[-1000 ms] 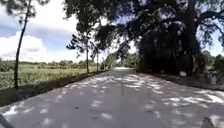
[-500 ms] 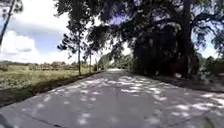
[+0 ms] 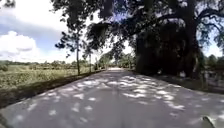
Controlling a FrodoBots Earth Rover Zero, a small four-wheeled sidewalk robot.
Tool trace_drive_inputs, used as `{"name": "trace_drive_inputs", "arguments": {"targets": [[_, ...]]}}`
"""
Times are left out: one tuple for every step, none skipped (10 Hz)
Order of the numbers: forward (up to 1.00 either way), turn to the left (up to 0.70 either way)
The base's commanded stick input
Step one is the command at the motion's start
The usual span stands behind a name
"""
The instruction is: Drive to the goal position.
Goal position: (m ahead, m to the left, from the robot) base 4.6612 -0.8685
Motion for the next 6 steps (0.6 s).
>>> {"name": "trace_drive_inputs", "arguments": {"targets": [[0.70, 0.00], [0.70, 0.00], [0.70, 0.00], [0.70, 0.00], [0.70, 0.00], [0.70, 0.00]]}}
